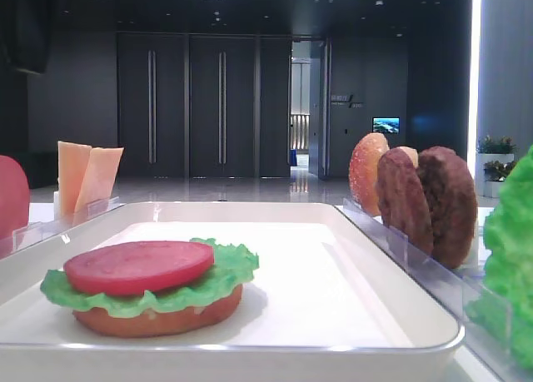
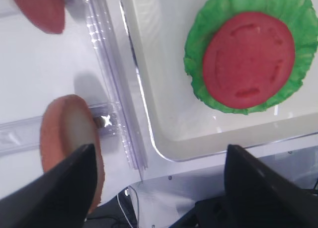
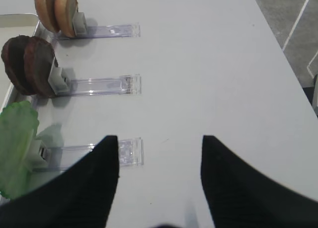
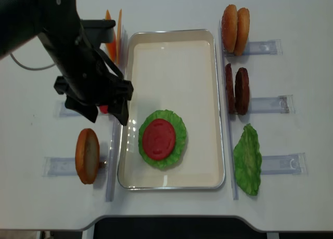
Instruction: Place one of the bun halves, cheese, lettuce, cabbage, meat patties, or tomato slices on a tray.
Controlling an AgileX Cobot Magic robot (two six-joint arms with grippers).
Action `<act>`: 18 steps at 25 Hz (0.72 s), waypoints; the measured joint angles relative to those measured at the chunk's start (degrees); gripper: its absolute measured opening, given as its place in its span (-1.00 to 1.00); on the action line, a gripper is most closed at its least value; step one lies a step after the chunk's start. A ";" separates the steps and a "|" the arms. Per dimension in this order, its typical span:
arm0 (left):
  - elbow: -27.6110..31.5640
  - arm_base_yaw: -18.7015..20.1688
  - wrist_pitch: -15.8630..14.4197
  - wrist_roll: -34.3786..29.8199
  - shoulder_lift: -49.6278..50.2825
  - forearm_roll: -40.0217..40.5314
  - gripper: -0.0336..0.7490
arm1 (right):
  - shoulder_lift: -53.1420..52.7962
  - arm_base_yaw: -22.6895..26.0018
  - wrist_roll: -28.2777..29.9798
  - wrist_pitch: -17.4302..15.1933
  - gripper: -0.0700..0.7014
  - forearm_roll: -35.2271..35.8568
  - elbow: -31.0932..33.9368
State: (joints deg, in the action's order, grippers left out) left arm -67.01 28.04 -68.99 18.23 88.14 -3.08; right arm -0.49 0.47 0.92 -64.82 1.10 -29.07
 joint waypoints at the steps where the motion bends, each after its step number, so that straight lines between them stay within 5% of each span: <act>1: -0.36 0.00 -0.14 0.32 -0.21 0.65 0.64 | 0.00 0.00 0.00 0.00 0.12 0.00 0.00; 10: -0.55 -0.47 -0.61 1.30 -1.07 2.02 0.64 | 0.00 0.00 0.00 0.00 0.12 0.00 0.00; 18: -0.55 -11.00 -0.72 -3.50 -5.11 3.46 0.55 | 0.00 0.00 0.00 0.00 0.12 0.00 0.00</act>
State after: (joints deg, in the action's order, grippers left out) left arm -67.56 17.05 -69.71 14.73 83.03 0.38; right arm -0.49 0.47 0.92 -64.82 1.10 -29.07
